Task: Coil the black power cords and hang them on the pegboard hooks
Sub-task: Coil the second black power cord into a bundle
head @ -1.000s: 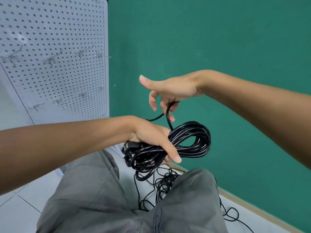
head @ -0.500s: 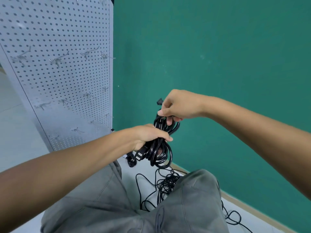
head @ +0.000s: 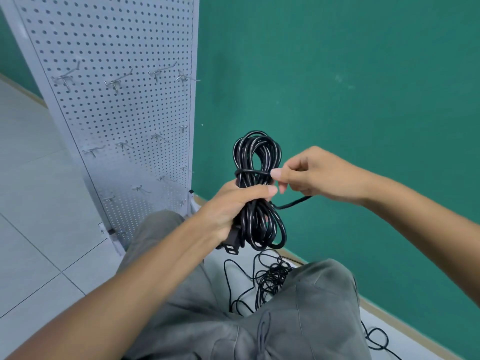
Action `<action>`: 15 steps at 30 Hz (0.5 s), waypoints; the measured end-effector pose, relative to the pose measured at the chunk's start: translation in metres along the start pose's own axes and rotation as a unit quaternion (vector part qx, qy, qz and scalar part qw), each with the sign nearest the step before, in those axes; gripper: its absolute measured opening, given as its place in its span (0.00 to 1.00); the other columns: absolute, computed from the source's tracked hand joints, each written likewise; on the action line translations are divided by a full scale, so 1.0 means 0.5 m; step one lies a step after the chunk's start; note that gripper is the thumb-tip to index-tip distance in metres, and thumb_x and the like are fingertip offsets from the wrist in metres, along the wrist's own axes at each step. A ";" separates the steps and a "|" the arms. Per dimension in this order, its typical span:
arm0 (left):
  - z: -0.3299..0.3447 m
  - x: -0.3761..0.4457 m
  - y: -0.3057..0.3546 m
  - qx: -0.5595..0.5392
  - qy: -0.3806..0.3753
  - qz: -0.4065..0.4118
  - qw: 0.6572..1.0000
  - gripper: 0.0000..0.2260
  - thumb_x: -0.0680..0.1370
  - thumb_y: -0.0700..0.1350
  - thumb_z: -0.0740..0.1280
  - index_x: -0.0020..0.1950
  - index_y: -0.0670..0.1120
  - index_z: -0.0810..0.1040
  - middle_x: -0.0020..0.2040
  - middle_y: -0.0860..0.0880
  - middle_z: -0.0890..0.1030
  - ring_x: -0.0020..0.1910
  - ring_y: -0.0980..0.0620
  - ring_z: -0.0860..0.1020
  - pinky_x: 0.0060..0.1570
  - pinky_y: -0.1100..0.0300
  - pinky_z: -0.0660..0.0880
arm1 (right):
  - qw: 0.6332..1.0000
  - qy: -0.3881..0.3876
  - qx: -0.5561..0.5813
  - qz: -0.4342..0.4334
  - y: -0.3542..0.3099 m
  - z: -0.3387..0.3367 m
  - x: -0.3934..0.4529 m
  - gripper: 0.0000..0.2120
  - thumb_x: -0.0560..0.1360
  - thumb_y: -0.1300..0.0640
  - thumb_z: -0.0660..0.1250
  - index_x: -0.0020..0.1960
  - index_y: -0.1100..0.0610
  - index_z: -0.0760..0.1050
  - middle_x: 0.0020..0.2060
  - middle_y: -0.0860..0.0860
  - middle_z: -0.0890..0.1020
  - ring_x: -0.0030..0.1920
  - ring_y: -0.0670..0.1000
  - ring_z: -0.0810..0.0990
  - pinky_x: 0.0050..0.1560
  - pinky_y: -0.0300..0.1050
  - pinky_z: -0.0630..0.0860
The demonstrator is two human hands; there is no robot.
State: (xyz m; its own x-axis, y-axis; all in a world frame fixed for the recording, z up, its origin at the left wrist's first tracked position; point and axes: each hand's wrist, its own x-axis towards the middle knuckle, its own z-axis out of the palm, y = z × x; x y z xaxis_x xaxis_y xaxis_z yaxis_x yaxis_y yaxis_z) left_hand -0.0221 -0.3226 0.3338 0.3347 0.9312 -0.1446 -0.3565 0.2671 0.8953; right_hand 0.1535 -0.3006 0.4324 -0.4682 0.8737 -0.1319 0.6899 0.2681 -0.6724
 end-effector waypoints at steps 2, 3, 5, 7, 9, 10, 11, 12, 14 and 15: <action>0.003 -0.017 0.006 -0.036 -0.021 0.015 0.999 0.10 0.73 0.39 0.75 0.34 0.48 0.80 0.29 0.52 0.73 0.26 0.55 0.72 0.27 0.63 0.72 | 0.998 -0.026 0.057 -0.004 0.001 0.002 -0.011 0.21 0.80 0.48 0.67 0.40 0.64 0.80 0.28 0.51 0.61 0.31 0.51 0.56 0.30 0.42 0.54; 0.005 -0.024 0.009 -0.052 -0.027 0.023 0.998 0.07 0.72 0.41 0.76 0.37 0.47 0.80 0.29 0.52 0.72 0.26 0.55 0.71 0.27 0.63 0.71 | 0.997 -0.039 0.072 -0.006 0.000 0.005 -0.015 0.20 0.80 0.48 0.67 0.41 0.65 0.80 0.29 0.53 0.60 0.31 0.52 0.55 0.30 0.41 0.53; 0.008 -0.033 0.016 -0.083 -0.033 0.039 0.995 0.13 0.67 0.45 0.79 0.47 0.45 0.80 0.30 0.53 0.70 0.27 0.55 0.69 0.27 0.62 0.70 | 0.994 -0.053 0.090 -0.014 -0.004 0.009 -0.025 0.20 0.79 0.47 0.67 0.41 0.64 0.81 0.30 0.53 0.59 0.31 0.52 0.54 0.29 0.40 0.53; 0.005 -0.039 0.017 -0.108 -0.035 0.050 0.992 0.21 0.64 0.48 0.79 0.54 0.44 0.79 0.31 0.53 0.71 0.27 0.56 0.69 0.30 0.62 0.70 | 0.994 -0.057 0.089 -0.015 -0.011 0.009 -0.034 0.18 0.79 0.47 0.67 0.40 0.61 0.82 0.29 0.53 0.59 0.31 0.52 0.54 0.29 0.39 0.53; 0.003 -0.045 0.014 -0.114 -0.048 0.054 0.991 0.19 0.65 0.48 0.79 0.53 0.45 0.81 0.32 0.52 0.71 0.28 0.54 0.70 0.33 0.60 0.69 | 0.993 -0.071 0.094 -0.007 -0.012 0.007 -0.043 0.17 0.79 0.47 0.67 0.39 0.59 0.82 0.28 0.52 0.59 0.31 0.52 0.54 0.30 0.41 0.53; 0.003 -0.047 0.009 -0.116 -0.053 0.051 0.991 0.20 0.65 0.49 0.81 0.52 0.45 0.81 0.33 0.51 0.70 0.29 0.53 0.69 0.34 0.59 0.68 | 0.993 -0.076 0.091 -0.003 -0.011 0.006 -0.047 0.17 0.79 0.47 0.67 0.39 0.59 0.83 0.28 0.51 0.60 0.31 0.53 0.54 0.30 0.42 0.52; 0.005 -0.052 0.005 -0.120 -0.058 0.045 0.990 0.21 0.65 0.51 0.82 0.52 0.45 0.80 0.34 0.51 0.70 0.30 0.53 0.68 0.34 0.59 0.67 | 0.993 -0.078 0.083 0.002 -0.008 0.006 -0.050 0.18 0.78 0.46 0.68 0.39 0.58 0.83 0.27 0.51 0.60 0.31 0.52 0.55 0.30 0.42 0.53; 0.008 -0.056 -0.001 -0.126 -0.064 0.036 0.989 0.22 0.65 0.53 0.82 0.52 0.45 0.80 0.34 0.50 0.70 0.30 0.53 0.67 0.34 0.58 0.66 | 0.994 -0.077 0.074 0.004 -0.003 0.008 -0.051 0.18 0.78 0.46 0.68 0.39 0.58 0.83 0.27 0.50 0.61 0.30 0.52 0.55 0.30 0.42 0.53; 0.017 -0.063 -0.007 -0.144 -0.070 0.009 0.987 0.20 0.68 0.61 0.80 0.49 0.47 0.84 0.34 0.50 0.72 0.30 0.53 0.67 0.35 0.57 0.64 | 0.995 -0.074 0.068 0.009 0.008 0.017 -0.051 0.18 0.76 0.45 0.68 0.39 0.59 0.83 0.26 0.50 0.62 0.30 0.51 0.56 0.29 0.41 0.54; 0.020 -0.065 -0.009 -0.149 -0.067 -0.003 0.987 0.21 0.67 0.65 0.78 0.46 0.48 0.86 0.34 0.50 0.72 0.30 0.53 0.67 0.35 0.57 0.63 | 0.995 -0.071 0.068 0.010 0.013 0.023 -0.051 0.18 0.76 0.45 0.68 0.39 0.59 0.83 0.26 0.50 0.62 0.29 0.50 0.56 0.29 0.40 0.55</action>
State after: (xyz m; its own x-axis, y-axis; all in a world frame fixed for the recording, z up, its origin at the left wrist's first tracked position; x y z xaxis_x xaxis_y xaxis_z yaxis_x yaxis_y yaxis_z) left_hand -0.0225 -0.3565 0.3387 0.4429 0.8935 -0.0743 -0.5882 0.3520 0.7281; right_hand 0.1636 -0.3259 0.4232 -0.5344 0.8100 -0.2414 0.6234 0.1848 -0.7598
